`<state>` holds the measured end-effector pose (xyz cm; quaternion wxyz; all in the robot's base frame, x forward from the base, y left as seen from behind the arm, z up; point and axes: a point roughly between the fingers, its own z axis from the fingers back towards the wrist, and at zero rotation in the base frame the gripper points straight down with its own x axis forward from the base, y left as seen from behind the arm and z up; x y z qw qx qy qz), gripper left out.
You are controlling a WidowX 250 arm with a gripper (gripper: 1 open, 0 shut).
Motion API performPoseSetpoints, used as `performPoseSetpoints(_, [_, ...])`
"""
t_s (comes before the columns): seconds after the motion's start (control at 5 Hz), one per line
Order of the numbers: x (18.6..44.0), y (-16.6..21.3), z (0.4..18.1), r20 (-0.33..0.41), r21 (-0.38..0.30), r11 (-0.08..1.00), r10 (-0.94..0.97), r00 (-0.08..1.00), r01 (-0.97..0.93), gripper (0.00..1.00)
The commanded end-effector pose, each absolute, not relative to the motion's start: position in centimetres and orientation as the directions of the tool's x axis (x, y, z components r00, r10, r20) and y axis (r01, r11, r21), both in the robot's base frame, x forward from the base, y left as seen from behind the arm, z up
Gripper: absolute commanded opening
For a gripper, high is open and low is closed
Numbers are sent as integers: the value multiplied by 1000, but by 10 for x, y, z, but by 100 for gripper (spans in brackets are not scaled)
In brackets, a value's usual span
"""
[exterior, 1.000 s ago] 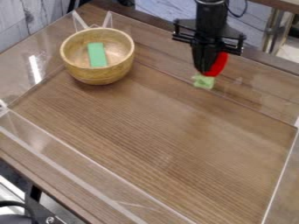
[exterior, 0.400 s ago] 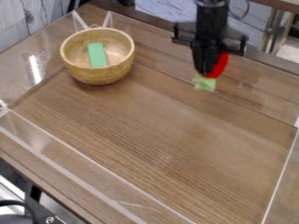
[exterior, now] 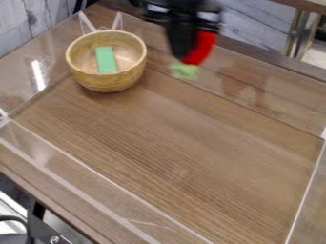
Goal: Move the red fruit to the left
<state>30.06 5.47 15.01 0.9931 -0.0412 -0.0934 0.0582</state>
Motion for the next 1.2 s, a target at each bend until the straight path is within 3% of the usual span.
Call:
performPoseSetpoints(0.0, [281,102,165,217,-70,994,101,971,-87,0])
performPoseSetpoints(0.4, [234,144,131,194,-36,998,57,979,-51,0])
performPoseSetpoints(0.6, [233,170,111,181,-24,1000,7,983,-3,0])
performPoseSetpoints(1.0, [236,187,62,144,4,989,-145,979,146,0])
